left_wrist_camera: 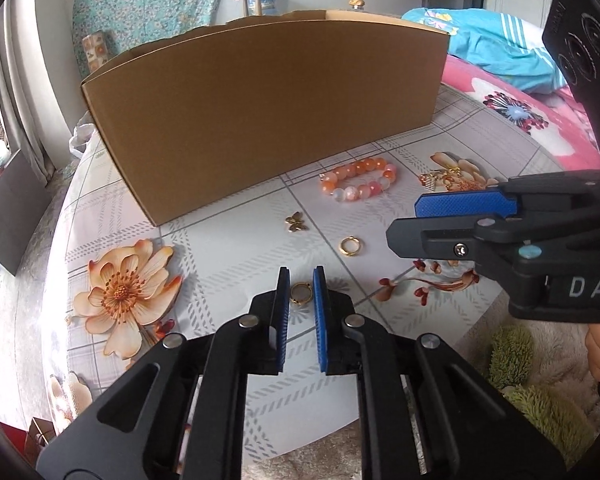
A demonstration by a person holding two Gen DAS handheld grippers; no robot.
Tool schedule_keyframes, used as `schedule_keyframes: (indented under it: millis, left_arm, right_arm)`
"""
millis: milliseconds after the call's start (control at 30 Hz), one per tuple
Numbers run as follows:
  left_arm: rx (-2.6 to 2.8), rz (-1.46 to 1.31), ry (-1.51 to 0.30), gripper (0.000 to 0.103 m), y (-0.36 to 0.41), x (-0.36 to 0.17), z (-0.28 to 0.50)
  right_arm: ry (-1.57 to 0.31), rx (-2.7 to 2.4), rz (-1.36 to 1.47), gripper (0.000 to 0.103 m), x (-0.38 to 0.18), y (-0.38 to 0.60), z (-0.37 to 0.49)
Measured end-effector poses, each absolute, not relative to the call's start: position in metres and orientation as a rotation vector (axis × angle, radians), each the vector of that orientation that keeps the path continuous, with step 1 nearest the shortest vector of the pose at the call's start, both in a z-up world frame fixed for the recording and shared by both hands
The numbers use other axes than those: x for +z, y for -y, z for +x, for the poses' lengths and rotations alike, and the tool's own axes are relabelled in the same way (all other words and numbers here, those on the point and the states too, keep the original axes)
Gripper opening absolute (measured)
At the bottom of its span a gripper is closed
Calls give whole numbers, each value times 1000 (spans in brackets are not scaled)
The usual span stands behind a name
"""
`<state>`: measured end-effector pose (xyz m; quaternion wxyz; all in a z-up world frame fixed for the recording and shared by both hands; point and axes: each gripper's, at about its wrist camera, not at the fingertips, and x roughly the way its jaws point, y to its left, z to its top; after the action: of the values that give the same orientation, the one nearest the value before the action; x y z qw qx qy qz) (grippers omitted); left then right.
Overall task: Organize jewelry
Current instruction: 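Carry the gold ring into the box and open the left gripper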
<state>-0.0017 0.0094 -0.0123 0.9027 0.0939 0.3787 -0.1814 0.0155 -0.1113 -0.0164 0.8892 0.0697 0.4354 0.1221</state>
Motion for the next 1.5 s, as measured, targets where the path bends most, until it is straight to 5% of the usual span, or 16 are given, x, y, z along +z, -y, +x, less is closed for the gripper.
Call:
schedule_keyframes:
  millis: [767,1500]
  left_arm:
    - [-342,142,-758,9,-35,-15,5]
    - [-299,170,-734,9,-32,-11,-1]
  right_arm:
    - [-949,282,-170,12,-24,70,42]
    - [-865,268,-114,10,-1,73,15]
